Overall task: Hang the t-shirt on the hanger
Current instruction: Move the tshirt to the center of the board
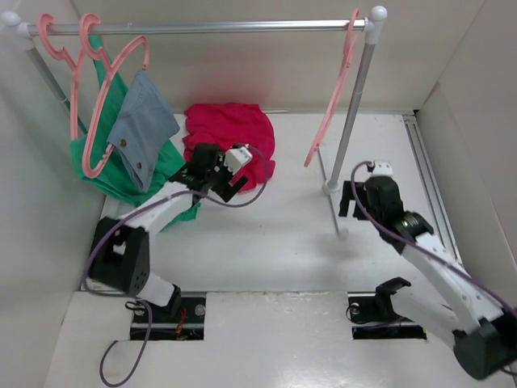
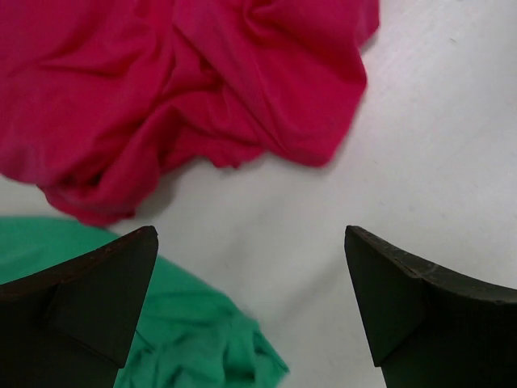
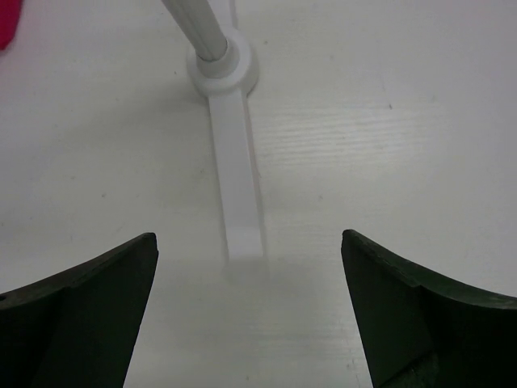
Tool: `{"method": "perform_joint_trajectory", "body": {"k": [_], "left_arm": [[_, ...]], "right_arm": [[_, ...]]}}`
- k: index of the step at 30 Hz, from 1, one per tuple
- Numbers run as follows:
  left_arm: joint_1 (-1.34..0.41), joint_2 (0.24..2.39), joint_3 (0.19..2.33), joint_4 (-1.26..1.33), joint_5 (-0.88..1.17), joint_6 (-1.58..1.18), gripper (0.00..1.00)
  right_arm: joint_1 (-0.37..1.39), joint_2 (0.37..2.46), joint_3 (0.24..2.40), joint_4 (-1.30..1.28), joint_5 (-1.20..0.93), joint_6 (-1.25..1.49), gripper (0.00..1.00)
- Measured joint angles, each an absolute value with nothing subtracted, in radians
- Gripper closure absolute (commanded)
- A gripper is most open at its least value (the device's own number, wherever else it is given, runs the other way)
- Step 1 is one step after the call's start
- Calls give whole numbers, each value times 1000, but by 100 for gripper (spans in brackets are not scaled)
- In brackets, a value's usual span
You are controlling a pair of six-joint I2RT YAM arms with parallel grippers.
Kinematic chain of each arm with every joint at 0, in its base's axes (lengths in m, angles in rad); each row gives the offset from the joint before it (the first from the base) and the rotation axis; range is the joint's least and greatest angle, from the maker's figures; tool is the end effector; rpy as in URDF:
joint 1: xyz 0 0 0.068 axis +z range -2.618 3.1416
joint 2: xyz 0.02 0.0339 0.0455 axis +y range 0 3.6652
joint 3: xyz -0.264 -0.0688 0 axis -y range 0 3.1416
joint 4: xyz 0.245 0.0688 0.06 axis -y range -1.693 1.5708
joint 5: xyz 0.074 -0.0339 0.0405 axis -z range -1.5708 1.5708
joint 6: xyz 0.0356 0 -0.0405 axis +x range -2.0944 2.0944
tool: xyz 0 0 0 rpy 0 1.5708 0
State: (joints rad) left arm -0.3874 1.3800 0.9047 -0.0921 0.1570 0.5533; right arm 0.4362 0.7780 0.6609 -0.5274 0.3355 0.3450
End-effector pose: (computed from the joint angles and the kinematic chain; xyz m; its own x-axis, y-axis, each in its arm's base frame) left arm 0.2824 -0.1212 0.2553 -0.1631 0.6271 -0.7616 0.6828 0.6290 0.3717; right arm 0.1575 0.0605 0.2651 -0.5667 0.0882 -0.8192 0.0332 0.9959 0.0842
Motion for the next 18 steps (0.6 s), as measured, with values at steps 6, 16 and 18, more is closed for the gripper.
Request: {"method": "perform_joint_trajectory", "body": {"k": [6, 16, 18], "left_arm": [[-401, 1747, 1181, -50, 157, 637, 0], [-447, 2065, 1454, -146, 167, 710, 66], [-459, 2065, 1452, -173, 177, 735, 98]], "right_arm": [[263, 1149, 788, -368, 160, 183, 0], [229, 1198, 839, -305, 68, 48, 0], [232, 1200, 844, -298, 54, 32, 0]]}}
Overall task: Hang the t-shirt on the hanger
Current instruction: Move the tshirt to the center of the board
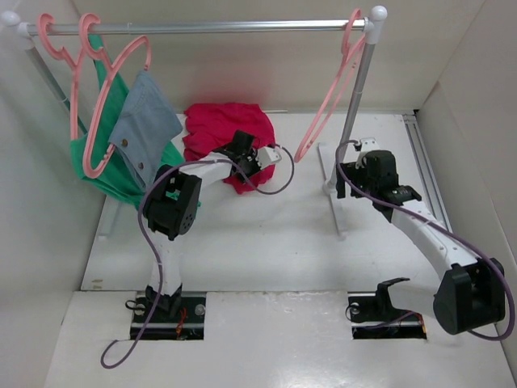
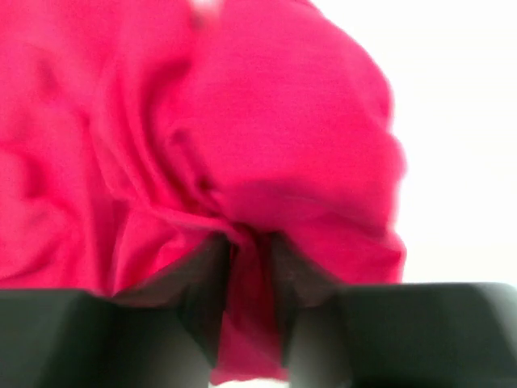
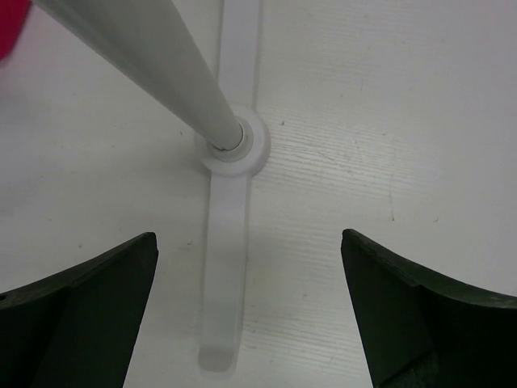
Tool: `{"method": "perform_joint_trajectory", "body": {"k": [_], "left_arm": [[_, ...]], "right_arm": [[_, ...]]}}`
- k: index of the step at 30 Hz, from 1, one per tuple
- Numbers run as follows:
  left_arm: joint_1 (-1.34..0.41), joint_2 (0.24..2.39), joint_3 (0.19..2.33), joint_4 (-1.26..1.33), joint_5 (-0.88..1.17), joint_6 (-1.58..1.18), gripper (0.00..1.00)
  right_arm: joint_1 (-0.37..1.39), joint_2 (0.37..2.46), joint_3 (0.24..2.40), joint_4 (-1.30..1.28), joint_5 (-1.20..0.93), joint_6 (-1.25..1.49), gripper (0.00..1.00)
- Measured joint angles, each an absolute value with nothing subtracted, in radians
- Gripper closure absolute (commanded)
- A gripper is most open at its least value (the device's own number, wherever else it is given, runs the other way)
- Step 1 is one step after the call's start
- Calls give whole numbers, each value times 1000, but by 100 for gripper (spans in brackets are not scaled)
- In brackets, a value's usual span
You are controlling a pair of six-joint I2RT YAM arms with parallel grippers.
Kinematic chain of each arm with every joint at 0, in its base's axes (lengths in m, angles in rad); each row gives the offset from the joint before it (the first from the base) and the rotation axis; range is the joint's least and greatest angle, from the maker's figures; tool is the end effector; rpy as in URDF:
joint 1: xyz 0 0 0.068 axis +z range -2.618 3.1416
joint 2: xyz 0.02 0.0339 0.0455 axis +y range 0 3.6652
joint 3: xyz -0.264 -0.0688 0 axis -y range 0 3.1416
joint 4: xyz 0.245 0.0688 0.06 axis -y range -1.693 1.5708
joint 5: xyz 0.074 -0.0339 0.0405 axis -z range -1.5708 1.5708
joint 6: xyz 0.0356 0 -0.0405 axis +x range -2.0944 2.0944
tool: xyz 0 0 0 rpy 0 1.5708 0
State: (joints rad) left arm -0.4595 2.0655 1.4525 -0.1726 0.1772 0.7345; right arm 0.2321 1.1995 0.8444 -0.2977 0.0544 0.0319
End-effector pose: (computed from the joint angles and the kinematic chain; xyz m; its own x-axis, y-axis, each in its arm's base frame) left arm 0.4071 -0.2085 0.1768 -0.1030 0.7870 -0.6082 0.8317 0.4035 0.3813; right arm 0.2552 0.0583 0.2640 -0.5968 -0.1083 -0.7950 -0.1687 0.9856 -0.0077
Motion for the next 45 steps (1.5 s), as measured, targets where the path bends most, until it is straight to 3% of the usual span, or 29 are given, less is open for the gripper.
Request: {"method": "perform_joint_trajectory", "body": {"k": [5, 11, 12, 13, 14, 16, 21, 26, 33, 35, 38, 42, 45], "left_arm": [[-482, 2024, 1399, -223, 231, 782, 100], [-583, 1795, 1282, -421, 395, 900, 100], [-621, 1754, 1284, -450, 426, 923, 85], [-662, 1717, 1291, -479, 456, 946, 64], [-699, 1689, 1299, -501, 482, 961, 31], [-746, 1645, 1301, -567, 508, 952, 0], [-717, 1592, 1266, -614, 577, 906, 0], [-496, 1454, 1085, -510, 451, 785, 0], [-502, 874, 667, -232, 123, 769, 0], [-503, 723, 567, -123, 43, 722, 8], [-503, 619, 489, -27, -29, 659, 11], [-503, 639, 456, 22, -112, 556, 22], [-502, 686, 455, 52, -186, 486, 29]], "right_arm": [[309, 1203, 854, -312, 64, -16, 4], [498, 1197, 874, -329, 41, -84, 6], [524, 1190, 874, -330, 26, -92, 6], [543, 1181, 874, -330, 11, -95, 4], [559, 1169, 872, -329, -8, -96, 0], [564, 1123, 865, -330, -28, -103, 0], [611, 1119, 857, -316, -38, -100, 0], [695, 1243, 857, -311, -51, -106, 0], [805, 1560, 1028, -311, -62, -139, 0], [820, 1637, 1092, -308, -64, -146, 0], [833, 1763, 1212, -305, -64, -154, 4], [853, 1927, 1392, -316, -56, -162, 6], [871, 2037, 1499, -324, -52, -171, 18]]}}
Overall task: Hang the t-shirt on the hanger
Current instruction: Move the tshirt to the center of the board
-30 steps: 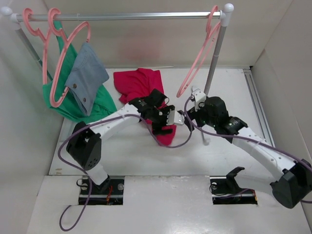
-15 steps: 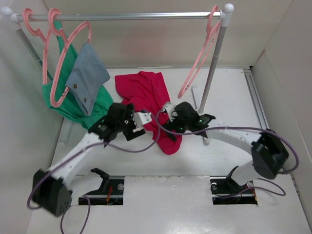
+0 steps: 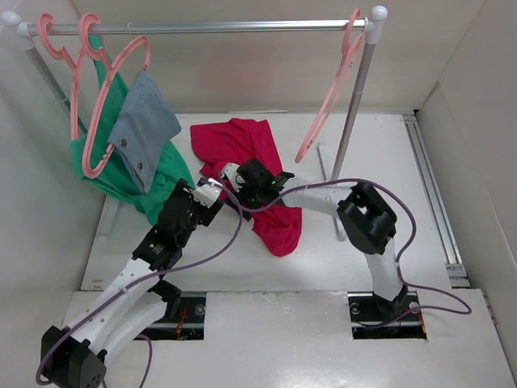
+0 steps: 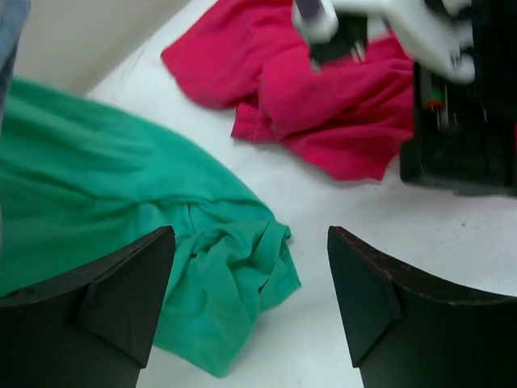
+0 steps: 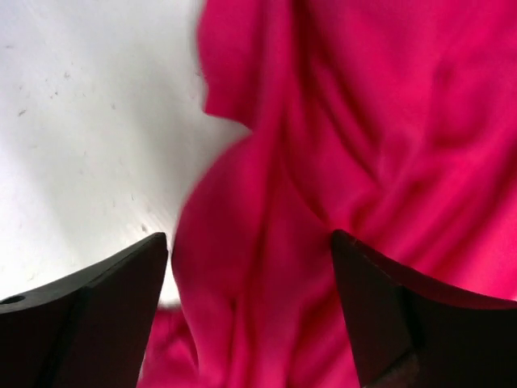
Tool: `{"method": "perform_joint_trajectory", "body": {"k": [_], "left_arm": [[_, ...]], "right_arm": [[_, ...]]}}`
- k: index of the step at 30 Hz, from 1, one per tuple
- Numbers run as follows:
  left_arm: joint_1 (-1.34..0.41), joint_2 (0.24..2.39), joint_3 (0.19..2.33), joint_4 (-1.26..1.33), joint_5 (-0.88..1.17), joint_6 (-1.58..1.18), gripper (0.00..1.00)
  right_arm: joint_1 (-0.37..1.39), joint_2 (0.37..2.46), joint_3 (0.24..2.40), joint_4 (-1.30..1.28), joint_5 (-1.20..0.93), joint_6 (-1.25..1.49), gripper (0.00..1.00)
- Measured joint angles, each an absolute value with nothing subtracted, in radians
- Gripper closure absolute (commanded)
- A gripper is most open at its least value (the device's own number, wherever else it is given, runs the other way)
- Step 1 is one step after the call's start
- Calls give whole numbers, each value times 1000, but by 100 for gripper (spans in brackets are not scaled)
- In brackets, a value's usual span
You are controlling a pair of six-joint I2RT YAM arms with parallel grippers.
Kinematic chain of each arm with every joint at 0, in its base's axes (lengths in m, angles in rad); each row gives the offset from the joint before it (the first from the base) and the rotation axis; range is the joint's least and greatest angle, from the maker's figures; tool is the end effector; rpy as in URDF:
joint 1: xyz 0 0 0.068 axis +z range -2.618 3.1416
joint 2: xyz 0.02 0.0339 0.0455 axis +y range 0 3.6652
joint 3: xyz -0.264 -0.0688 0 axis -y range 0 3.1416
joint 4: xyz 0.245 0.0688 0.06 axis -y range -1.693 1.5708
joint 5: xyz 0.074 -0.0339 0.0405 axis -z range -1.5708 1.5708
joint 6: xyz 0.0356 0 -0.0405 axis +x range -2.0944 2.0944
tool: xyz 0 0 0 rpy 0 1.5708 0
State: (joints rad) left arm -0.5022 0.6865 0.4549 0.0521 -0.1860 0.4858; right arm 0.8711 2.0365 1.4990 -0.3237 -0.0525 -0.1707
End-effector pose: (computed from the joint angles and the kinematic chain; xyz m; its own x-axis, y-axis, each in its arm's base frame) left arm 0.1568 -0.0786 0.2635 0.0080 0.5191 -0.8547 0.3504 0.7991 0.4886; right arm 0.2891 0.3463 0.1924 -0.3479 -0.6767 -0.6488 -0.8576 0.5094 -0.0714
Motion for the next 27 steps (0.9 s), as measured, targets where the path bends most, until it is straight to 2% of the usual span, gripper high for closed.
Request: {"method": "perform_joint_trajectory", "body": {"k": [1, 2, 6, 8, 15, 21, 27], "left_arm": [[-502, 700, 455, 62, -210, 468, 30], [-501, 713, 455, 67, -232, 453, 32], [-501, 719, 448, 63, -255, 440, 35], [-501, 697, 441, 56, -240, 448, 35], [-503, 657, 426, -41, -33, 612, 18], [-503, 900, 501, -113, 81, 676, 9], [-503, 1051, 606, -93, 138, 631, 6]], "right_arm": [[876, 2065, 1521, -332, -54, -176, 26], [881, 2090, 1536, -339, -57, -182, 49], [881, 2122, 1553, -356, -70, -199, 100], [864, 2114, 1553, -359, -112, -196, 100], [810, 1912, 1405, -328, -405, -247, 100], [810, 1743, 1398, -312, -659, -294, 100], [771, 1763, 1407, -328, -741, -310, 100]]}}
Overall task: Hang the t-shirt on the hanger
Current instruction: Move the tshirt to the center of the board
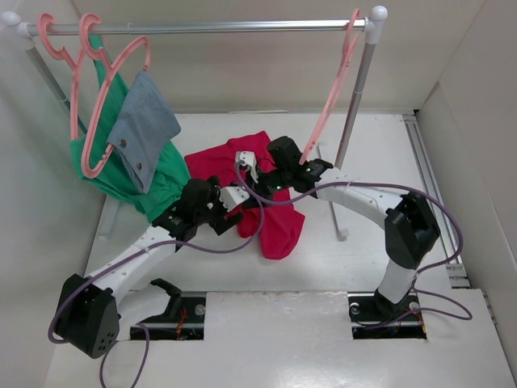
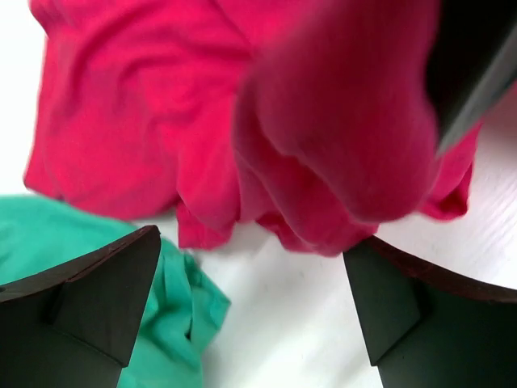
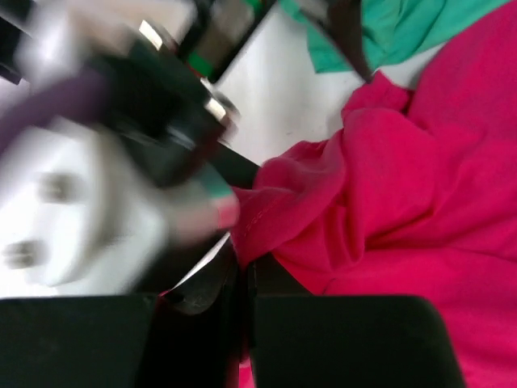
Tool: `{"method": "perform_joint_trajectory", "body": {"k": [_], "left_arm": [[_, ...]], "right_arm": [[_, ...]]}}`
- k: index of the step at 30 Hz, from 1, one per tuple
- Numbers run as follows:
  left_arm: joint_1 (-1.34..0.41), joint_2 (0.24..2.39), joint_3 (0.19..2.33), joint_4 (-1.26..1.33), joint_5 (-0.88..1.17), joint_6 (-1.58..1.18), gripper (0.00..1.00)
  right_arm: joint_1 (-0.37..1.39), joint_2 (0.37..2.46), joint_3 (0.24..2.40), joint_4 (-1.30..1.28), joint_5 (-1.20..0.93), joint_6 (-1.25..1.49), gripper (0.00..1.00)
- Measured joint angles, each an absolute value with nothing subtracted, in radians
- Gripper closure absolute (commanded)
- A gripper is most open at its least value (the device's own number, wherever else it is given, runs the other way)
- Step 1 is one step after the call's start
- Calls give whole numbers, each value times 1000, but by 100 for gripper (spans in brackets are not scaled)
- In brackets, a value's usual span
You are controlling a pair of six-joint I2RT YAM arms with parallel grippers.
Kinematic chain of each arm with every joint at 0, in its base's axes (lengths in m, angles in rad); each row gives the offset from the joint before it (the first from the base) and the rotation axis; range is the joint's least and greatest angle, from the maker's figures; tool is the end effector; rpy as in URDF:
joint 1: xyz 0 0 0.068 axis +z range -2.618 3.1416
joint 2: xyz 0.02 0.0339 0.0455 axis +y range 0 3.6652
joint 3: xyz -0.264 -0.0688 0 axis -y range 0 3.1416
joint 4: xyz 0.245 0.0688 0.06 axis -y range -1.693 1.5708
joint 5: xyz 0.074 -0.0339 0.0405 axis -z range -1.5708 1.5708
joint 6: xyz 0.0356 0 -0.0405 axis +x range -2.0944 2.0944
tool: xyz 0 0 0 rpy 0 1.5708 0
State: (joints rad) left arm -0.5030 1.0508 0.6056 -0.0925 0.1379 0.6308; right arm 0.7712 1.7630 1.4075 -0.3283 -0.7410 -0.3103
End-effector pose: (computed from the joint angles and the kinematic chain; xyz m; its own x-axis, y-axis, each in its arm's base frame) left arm 0.1988 -0.1150 0.2353 -0.0198 0.6776 -0.7351 0.7338 0.5092 0.4497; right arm 0.2692 0.2951 0.2803 -0.1598 -0.4695 -0.8684 -0.9853 0.0220 0.1694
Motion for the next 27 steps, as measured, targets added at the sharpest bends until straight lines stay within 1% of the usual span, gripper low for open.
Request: {"method": "perform_joint_trajectory", "body": {"k": [5, 8, 10, 13, 17, 18, 20, 22, 27], "left_arm": [[-502, 1053, 611, -64, 210, 606, 6], [-502, 1054, 611, -63, 302, 605, 6], [-503, 1054, 611, -63, 374, 614, 2], [-509, 1051, 611, -39, 449, 616, 2], [-516, 1067, 610, 82, 419, 565, 46], [-516, 1079, 610, 110, 413, 563, 61], [-526, 1095, 605, 136, 402, 553, 77], [-530, 1102, 596, 148, 390, 554, 100], [-527, 1100, 594, 139, 359, 564, 100]], "right_arm": [[763, 1773, 1407, -327, -784, -286, 100], [761, 1773, 1407, -322, -797, -270, 100], [760, 1773, 1407, -316, -802, -259, 100], [760, 1773, 1407, -309, -806, -246, 100], [760, 1769, 1407, -305, -809, -238, 100], [759, 1765, 1404, -305, -802, -232, 100], [746, 1755, 1399, -276, -782, -237, 100], [734, 1740, 1385, -260, -776, -236, 100], [717, 1714, 1330, -250, -763, -216, 100]]}}
